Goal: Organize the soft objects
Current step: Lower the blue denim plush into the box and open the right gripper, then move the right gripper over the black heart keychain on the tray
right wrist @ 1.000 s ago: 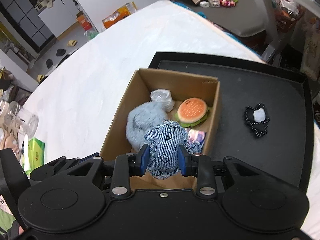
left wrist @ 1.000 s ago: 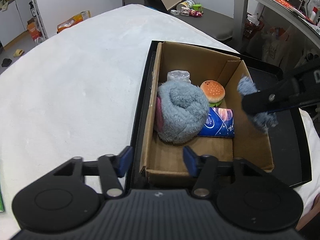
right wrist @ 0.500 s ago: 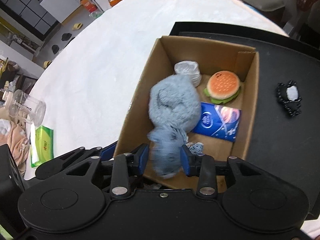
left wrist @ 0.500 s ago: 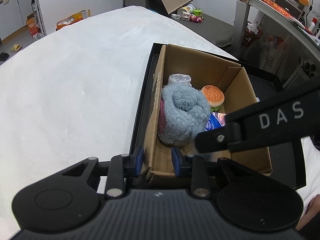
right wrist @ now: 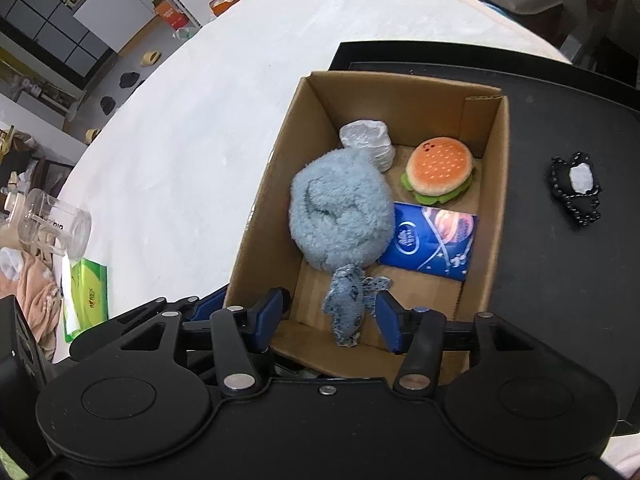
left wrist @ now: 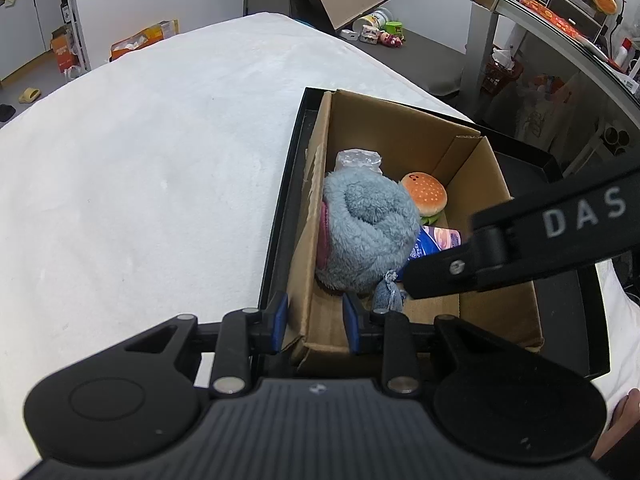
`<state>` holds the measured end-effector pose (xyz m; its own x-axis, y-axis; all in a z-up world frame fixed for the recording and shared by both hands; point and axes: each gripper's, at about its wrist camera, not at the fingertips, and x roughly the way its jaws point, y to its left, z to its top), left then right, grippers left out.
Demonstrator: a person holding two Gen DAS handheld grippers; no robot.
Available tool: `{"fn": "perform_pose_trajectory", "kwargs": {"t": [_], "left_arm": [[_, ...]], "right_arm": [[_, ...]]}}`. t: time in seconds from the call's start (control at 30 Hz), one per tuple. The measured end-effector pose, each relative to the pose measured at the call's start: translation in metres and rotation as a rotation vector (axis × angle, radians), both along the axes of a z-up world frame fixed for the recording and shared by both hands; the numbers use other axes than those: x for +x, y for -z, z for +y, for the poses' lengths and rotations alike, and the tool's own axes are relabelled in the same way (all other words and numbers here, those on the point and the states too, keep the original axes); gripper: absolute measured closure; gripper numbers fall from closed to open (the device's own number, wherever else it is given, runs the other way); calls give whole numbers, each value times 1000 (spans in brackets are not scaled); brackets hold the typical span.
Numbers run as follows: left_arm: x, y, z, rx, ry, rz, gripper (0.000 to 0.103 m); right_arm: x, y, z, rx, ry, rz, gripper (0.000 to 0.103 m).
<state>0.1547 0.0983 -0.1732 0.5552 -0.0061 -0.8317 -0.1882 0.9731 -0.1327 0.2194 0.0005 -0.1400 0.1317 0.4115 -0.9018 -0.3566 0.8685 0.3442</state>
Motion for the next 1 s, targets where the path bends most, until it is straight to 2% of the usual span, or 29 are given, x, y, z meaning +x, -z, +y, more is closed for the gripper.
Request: {"fn": "perform_pose_trajectory", "kwargs": {"t": [0.33, 0.53, 0.77, 0.83, 1.0], "left_arm": [[0, -2, -8, 45, 6, -3, 75], [1, -3, -14, 80, 4, 16, 71], [2, -4, -22, 140, 22, 15, 67], [5, -2, -22, 135, 22, 37, 65], [4, -4, -21, 124, 5, 43, 44]], "right_arm": [[4, -13, -24, -29, 10, -48, 49], [8, -13, -35, -44, 20, -60, 47], [14, -22, -58, -4, 54, -100, 41], [17, -23, -67, -5, 67, -107, 40], [26, -24, -90, 9, 97, -125, 32]]}}
